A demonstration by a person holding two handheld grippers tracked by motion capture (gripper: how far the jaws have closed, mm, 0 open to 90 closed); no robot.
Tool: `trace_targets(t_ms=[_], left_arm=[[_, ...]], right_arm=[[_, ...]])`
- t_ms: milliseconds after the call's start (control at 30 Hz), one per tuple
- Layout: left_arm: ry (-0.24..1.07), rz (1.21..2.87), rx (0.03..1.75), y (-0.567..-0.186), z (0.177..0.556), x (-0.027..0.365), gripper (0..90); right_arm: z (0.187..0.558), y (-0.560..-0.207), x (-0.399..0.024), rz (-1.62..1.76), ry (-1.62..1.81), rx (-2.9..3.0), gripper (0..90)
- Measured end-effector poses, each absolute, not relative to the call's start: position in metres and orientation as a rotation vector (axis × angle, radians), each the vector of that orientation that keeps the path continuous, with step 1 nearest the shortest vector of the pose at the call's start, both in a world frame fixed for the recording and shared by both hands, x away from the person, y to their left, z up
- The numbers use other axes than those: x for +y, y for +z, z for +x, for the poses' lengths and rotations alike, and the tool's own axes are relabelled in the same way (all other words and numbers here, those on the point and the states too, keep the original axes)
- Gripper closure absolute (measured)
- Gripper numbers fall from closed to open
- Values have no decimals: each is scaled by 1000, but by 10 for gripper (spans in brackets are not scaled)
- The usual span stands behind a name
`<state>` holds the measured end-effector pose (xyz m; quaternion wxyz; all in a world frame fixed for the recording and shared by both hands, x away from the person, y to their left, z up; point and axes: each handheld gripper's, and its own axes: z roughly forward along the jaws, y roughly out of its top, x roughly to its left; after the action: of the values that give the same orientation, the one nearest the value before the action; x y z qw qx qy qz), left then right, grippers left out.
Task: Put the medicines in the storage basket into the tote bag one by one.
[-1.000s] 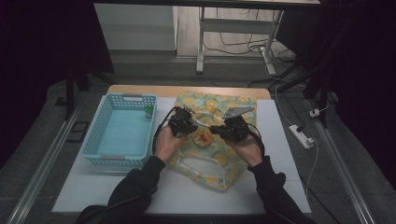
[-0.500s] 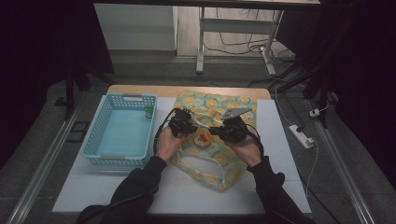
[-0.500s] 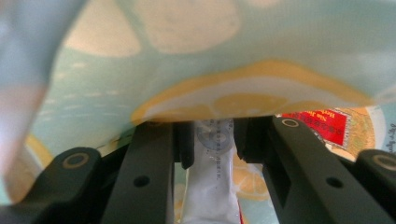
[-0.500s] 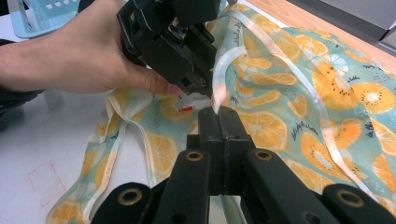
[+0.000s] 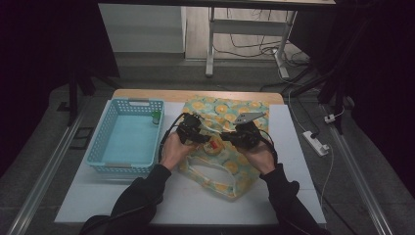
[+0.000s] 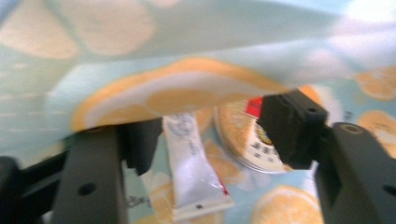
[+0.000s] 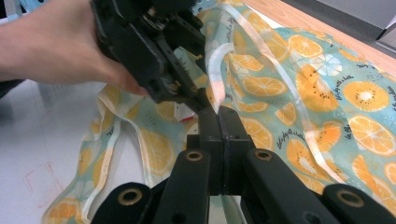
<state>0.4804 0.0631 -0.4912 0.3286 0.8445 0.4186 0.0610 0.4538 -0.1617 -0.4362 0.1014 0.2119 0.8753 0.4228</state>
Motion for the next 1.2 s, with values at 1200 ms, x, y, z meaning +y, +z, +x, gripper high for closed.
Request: trace_targets(t_ms=[1200], left_arm=[[76,2149,1003,-460,435,126,18]], right_arm=[[455,-440,-161,630,1233,2594,900]])
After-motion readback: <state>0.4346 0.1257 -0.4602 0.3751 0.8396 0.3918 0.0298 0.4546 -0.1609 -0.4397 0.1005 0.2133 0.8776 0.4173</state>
